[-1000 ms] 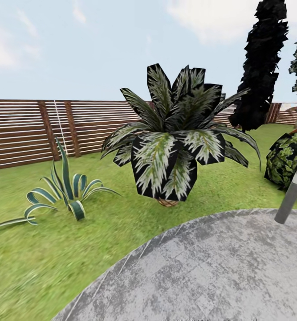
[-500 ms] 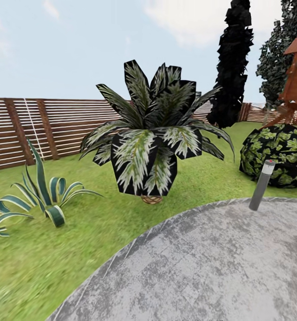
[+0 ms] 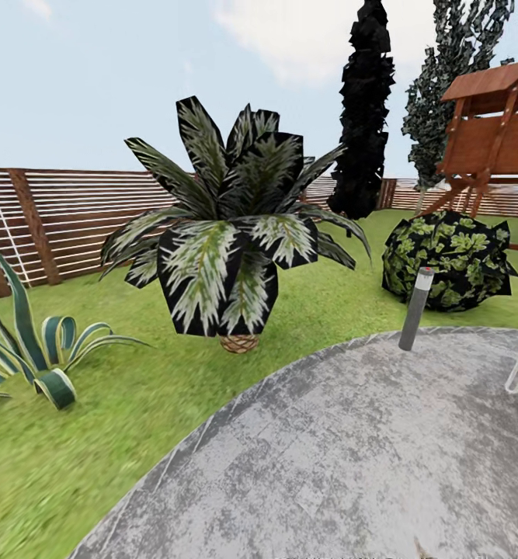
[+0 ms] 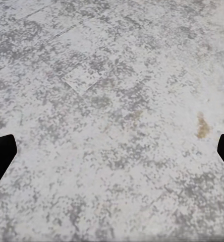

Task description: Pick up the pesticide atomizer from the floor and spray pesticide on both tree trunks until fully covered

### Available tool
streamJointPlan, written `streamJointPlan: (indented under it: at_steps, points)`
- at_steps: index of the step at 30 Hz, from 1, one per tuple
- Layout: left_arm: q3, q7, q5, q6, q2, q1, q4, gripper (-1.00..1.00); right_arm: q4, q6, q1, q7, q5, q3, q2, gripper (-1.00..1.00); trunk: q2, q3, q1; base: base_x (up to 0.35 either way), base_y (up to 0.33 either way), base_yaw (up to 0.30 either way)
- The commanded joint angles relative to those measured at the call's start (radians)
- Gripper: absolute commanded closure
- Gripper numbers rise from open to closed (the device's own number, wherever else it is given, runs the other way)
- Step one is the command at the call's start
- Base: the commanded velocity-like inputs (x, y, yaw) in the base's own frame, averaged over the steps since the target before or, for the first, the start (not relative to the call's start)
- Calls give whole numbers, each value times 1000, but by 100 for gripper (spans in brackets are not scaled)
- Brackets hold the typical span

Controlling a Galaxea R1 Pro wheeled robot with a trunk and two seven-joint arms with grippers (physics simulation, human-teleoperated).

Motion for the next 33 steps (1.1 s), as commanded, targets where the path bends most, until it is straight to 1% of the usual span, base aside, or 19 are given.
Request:
streamJointPlan:
  at_steps: [1,21,29,33]
  points:
    - [0,0,4,-3,0,0,0,-100,1,-3,-1,0,0,-1,0,-100,-8,-4,4,0,0,-104]
    - [1,4,4,-3,-1,0,0,-100,-1,-3,-1,0,0,0,0,-100,-148,-67,81,0,0,-11]
    - [1,4,4,-3,0,0,0,-100,-2,-5,-1,0,2,1,6,-100,-204,-92,111,0,0,0]
    - [1,4,4,-3,0,0,0,-100,-1,-5,-1,0,1,0,6,-100,-232,-104,127,0,0,-122]
